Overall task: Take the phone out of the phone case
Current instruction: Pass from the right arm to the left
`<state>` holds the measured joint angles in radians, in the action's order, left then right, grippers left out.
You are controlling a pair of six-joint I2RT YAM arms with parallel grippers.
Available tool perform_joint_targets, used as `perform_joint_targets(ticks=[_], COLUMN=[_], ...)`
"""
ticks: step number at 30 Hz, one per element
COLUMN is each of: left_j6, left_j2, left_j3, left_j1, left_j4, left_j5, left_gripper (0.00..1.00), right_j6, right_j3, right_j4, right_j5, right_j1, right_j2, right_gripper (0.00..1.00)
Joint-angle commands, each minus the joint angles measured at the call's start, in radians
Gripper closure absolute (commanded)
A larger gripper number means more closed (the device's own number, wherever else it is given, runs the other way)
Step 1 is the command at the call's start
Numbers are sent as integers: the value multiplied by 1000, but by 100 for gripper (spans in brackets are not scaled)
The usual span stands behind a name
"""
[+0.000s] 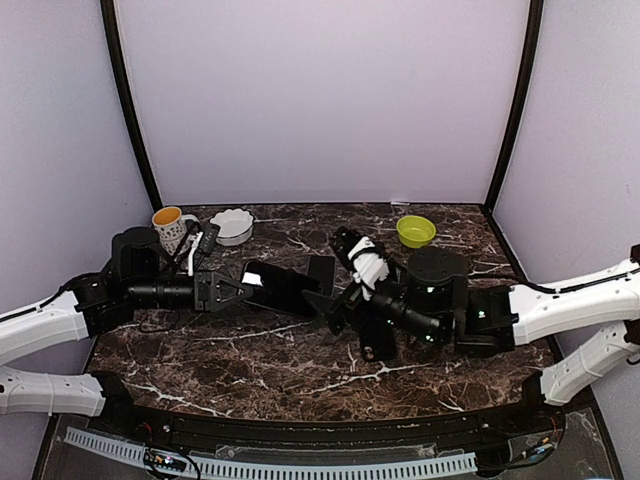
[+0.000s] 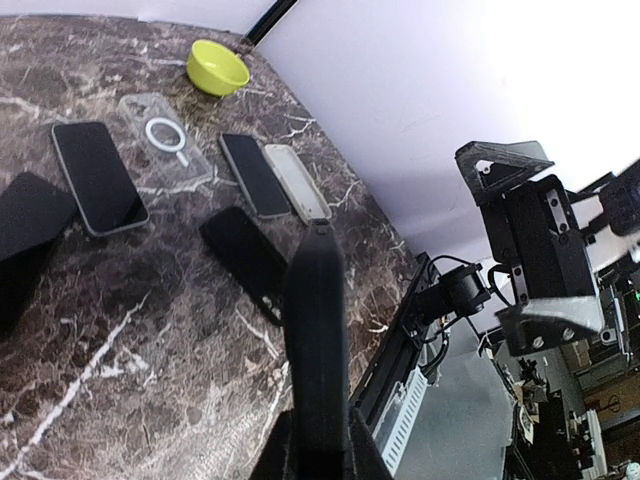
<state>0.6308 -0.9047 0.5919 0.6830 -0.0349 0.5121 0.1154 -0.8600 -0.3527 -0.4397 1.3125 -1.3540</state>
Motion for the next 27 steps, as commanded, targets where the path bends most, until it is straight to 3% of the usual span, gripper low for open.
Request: perform_joint_targets(ticks=[1,6,13,27], left_j6=[-53,-9,100,214], left_j2=[44,33,4,-25], left_j3=[91,125,164,166], left_j1=[0,0,-2,0], left_j4=[-173,-301,-508,-676], left_j5=[11,64,129,175], left_gripper=[100,100,100,100], right_j6=[-271,-469,-599,-698], right_j3=[40,129,229,52], right_j4=[76,-10,-228,-370], right_j5=[90,257,428,553], right_j1=[-54,-114,-129,-149], right_j2=[151,317,422,200], right_gripper=[1,1,3,22])
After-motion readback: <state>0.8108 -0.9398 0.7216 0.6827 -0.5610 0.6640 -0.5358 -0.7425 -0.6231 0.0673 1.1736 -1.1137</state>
